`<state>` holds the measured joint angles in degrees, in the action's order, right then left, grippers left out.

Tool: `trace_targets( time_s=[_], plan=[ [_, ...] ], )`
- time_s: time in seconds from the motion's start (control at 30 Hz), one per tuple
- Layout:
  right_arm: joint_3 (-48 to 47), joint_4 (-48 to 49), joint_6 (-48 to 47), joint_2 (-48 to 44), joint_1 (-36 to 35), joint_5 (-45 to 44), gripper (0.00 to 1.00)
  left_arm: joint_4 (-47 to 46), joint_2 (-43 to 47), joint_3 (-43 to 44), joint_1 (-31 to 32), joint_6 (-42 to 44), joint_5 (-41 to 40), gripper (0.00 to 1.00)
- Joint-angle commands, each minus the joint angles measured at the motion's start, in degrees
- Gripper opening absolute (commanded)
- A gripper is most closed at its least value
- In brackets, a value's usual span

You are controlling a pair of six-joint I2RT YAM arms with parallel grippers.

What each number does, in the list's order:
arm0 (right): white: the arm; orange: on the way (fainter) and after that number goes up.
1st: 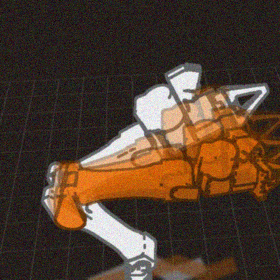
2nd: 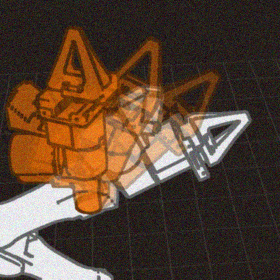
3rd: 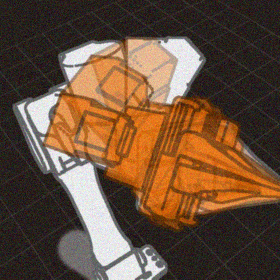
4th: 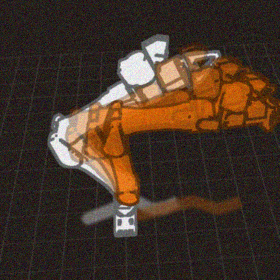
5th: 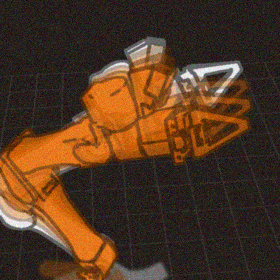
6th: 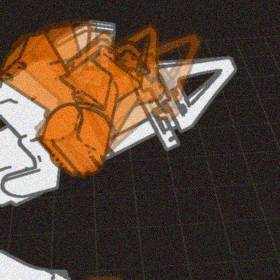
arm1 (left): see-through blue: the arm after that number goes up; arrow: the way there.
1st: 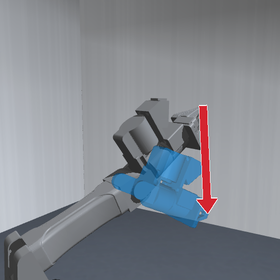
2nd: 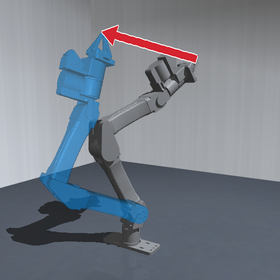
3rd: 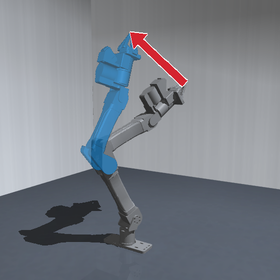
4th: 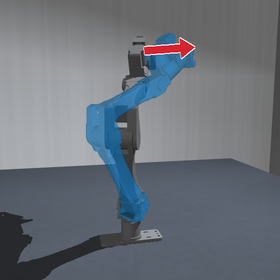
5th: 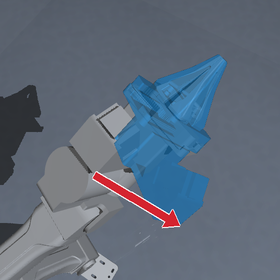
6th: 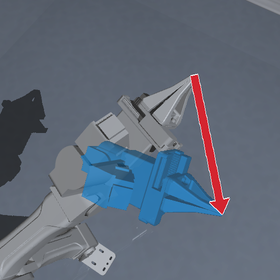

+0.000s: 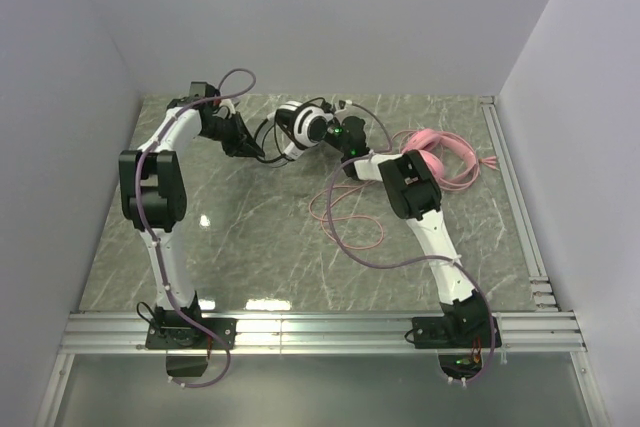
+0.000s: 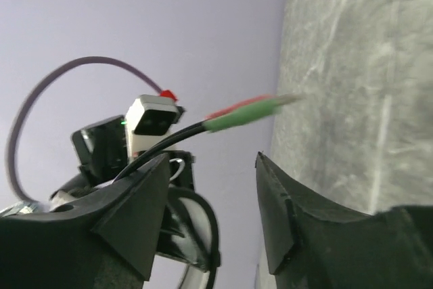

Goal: Wrap the headphones

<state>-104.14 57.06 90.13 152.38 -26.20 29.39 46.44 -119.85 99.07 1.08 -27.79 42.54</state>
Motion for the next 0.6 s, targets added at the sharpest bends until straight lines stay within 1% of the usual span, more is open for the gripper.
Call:
trace_targets(
  time_s=[0.0, 0.03, 0.07, 0.13, 0.2, 0.33, 0.47, 0.57],
  plan=[
    [-2.04, 2.45, -0.22, 1.26, 1.06, 4.45, 0.62, 0.50, 0.06, 3.85, 0.76, 2.83, 3.51, 0.00],
    [-1.60, 2.36, -0.48, 0.82, 1.15, 4.63, 0.63, 0.67, -0.12, 4.20, 0.76, 3.00, 3.34, 0.00],
    [-0.46, 1.23, -0.91, 0.56, 1.49, 4.63, 0.67, 1.02, -0.29, 4.99, 0.76, 3.09, 2.90, 0.00],
    [0.60, -0.10, -2.32, -0.32, 1.85, 4.54, 0.69, 1.64, -0.55, 5.69, 0.76, 3.88, 1.41, 0.00],
    [0.60, -0.02, -2.85, -0.33, 2.55, 5.32, 0.70, 1.99, -0.82, 5.96, 0.76, 4.32, -0.26, 0.00],
    [-1.68, -1.60, -3.03, 0.64, 3.43, 7.35, 0.70, 3.92, -4.07, 7.89, 0.76, 4.76, -3.96, 0.00],
    [0.33, -1.16, -3.03, 0.38, 4.48, 6.74, 0.73, 4.89, -7.49, 9.65, 0.68, 5.29, -6.15, 0.00],
    [1.21, -0.89, -3.20, 0.20, 5.54, 6.47, 0.73, 4.28, -8.90, 8.86, 0.68, 5.73, -7.91, 0.00]
  ],
)
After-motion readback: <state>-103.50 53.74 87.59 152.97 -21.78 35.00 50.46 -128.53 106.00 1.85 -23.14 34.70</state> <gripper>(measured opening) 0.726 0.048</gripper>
